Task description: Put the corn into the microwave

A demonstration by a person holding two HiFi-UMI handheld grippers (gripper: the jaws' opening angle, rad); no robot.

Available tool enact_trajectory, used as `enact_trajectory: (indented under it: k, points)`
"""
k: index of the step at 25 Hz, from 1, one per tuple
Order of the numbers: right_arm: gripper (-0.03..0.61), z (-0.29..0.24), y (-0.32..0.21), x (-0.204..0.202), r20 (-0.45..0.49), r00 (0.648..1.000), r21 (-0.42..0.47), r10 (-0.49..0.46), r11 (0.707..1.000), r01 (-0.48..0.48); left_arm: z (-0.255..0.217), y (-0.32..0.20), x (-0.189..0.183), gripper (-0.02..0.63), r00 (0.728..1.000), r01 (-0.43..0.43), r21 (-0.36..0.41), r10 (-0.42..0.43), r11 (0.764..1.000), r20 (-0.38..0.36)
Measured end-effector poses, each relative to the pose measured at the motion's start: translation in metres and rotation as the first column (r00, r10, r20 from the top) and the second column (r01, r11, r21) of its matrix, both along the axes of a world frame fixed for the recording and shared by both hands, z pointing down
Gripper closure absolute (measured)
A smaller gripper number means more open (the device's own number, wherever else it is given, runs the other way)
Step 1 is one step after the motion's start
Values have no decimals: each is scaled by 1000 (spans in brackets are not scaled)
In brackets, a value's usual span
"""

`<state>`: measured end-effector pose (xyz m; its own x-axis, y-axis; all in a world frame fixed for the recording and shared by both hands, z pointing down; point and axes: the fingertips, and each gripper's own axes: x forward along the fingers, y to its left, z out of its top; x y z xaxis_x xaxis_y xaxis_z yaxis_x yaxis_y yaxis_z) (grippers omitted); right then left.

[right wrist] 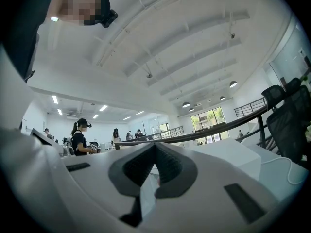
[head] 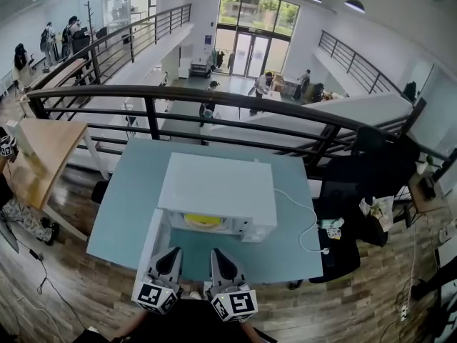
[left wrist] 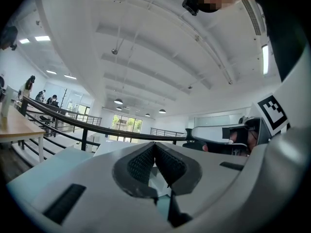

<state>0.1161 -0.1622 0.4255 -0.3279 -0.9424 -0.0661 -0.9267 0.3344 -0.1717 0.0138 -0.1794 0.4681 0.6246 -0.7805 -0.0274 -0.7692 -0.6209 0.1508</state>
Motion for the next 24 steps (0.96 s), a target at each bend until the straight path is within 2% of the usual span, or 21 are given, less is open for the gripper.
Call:
enact_trajectory:
  k: [4,24]
  points:
    - [571,2,1,-5,-8,1000,-5,-17,1000,17,1,2,1,611,1000,-1,-9,0,1000,-19]
    - [571,7,-3,-1,6,999,-29,-32,999,32,5,1,14,611,1000,-22,-21,22,1000,2]
